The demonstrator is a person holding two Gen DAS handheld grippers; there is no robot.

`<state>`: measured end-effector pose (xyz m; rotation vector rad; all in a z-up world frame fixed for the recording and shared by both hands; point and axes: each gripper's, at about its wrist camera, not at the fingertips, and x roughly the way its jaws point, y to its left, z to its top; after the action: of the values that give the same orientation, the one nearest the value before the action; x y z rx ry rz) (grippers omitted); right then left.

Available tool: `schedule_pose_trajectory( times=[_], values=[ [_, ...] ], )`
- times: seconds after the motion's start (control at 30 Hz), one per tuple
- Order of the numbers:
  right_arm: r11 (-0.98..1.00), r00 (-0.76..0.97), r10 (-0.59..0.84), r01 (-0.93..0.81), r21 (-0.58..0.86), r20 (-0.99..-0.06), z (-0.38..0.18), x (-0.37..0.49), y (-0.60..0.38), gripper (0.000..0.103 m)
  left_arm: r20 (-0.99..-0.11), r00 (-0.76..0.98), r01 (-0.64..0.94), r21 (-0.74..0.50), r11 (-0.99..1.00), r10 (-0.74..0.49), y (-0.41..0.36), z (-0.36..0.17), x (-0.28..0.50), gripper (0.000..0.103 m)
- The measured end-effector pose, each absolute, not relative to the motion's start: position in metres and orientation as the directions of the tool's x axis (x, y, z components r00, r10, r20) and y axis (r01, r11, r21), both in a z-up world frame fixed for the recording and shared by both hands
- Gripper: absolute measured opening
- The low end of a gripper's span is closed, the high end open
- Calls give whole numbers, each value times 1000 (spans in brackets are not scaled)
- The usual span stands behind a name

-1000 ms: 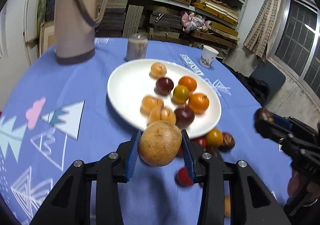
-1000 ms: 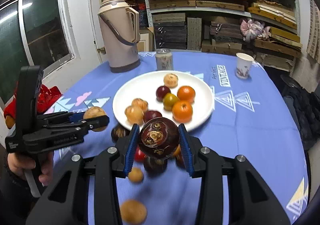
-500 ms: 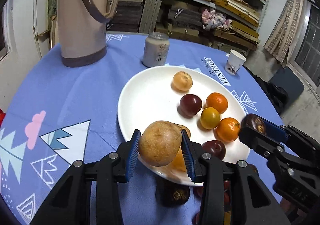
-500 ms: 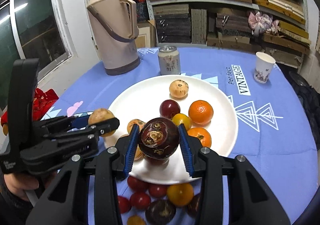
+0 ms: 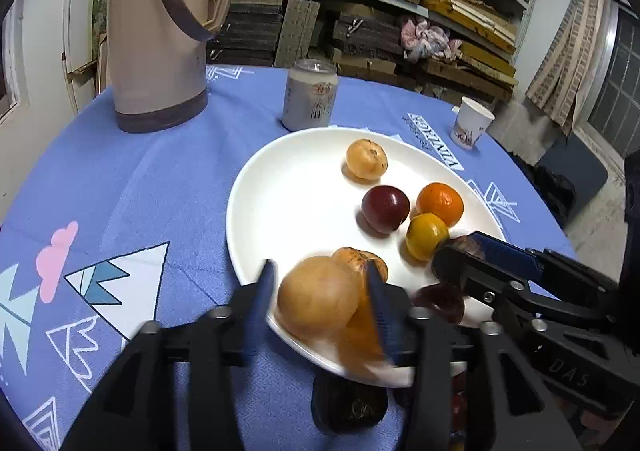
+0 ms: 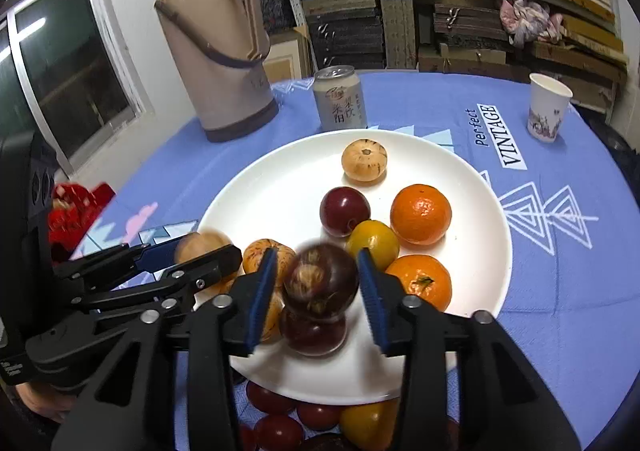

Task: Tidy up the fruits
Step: 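Place the brown fruit and dark plum on the plate and open both tools, then withdraw both open tools from the plate toward the fruit pile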

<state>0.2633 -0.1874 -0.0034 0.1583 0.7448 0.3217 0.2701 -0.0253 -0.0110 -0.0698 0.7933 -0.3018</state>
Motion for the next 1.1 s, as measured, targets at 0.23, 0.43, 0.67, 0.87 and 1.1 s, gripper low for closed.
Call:
schedule_pose_trajectory(
  times=[0.23,0.43,0.67,0.87,1.1],
  values=[
    [923,691,375,-220,315,-618,-5,250,-209,51,-643,704,246,-178,953,-302,-18,-1,256,76],
    [918,709,380,-211,336,-593,-2,227,-222,62,-660,691,241,-174,955,-294,-16,-4,254,79],
    [925,716,361,-196,325,-598,-8,196,-235,67,-660,694,243,-161,956,-288,-12,-5,238,90],
    [932,729,337,-169,321,-595,-14,175,-247,68,-666,685,244,-174,954,-296,-4,-10,222,92],
    [926,768,312,-114,359,-560,-20,151,-270,68,-661,700,233,-145,962,-269,0,-13,205,91]
  ],
)
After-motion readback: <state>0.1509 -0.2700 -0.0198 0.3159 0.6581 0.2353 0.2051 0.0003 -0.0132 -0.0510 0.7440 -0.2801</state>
